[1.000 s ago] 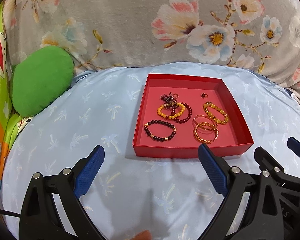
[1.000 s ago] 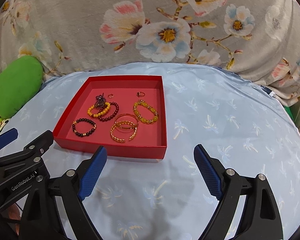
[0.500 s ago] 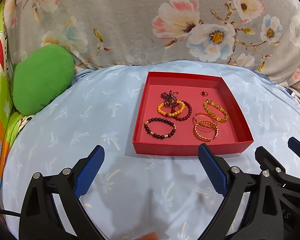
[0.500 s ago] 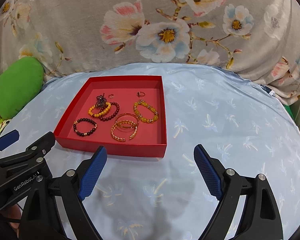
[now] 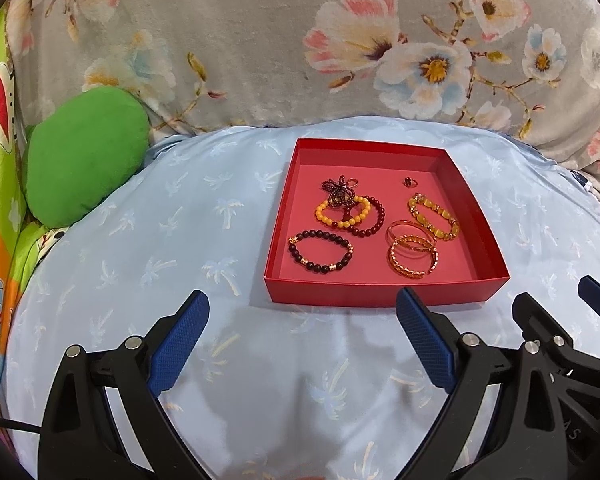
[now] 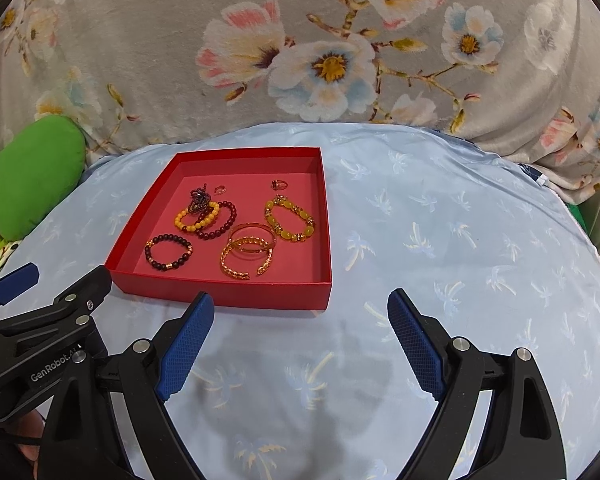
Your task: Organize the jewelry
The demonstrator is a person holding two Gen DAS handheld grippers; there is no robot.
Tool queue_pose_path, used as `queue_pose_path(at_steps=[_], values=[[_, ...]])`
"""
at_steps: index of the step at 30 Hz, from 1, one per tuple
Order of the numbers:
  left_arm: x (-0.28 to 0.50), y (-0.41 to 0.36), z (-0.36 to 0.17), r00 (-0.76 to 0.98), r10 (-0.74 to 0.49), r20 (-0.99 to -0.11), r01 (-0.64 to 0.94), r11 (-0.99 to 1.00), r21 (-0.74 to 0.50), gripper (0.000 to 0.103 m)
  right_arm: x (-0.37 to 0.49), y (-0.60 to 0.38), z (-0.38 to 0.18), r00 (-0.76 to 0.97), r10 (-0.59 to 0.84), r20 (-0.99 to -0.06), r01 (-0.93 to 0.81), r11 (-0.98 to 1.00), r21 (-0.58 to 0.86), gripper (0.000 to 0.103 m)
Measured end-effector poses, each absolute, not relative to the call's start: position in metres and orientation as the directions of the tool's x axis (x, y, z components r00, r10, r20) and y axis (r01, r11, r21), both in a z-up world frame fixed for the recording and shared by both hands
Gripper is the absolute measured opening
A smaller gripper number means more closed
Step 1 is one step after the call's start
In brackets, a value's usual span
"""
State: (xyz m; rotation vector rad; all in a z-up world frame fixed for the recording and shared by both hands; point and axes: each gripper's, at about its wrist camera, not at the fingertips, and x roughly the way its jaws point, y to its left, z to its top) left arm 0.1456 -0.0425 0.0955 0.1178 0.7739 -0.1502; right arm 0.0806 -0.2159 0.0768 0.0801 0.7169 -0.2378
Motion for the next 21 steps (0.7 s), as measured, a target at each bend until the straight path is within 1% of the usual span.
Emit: queue_pose_path(at_steps=[4, 10, 21], values=[[0.1454, -0.0429, 0.0956, 0.707, -0.085, -0.702, 0.171, 0.984, 0.054, 0.09, 0.0806, -0.2159, 0.0772, 0.728, -0.19, -0.658, 0.243, 0.97, -0.01, 0.085], [0.1497, -0.0429, 0.0926, 0.685, -0.086, -0.723, 0.171, 0.984, 0.045, 0.09, 0.0814, -0.2156, 0.0767, 0.728, -0.188, -0.659, 0.241, 0.97, -0.01, 0.085], [0.1501, -0.0414, 0.092, 0.687, -0.084, -0.722, 0.169, 0.985, 0.047, 0.09, 0.0811, -0.2152, 0.0766, 0.728, -0.186, -0.66, 0.243, 0.97, -0.007, 0.085]])
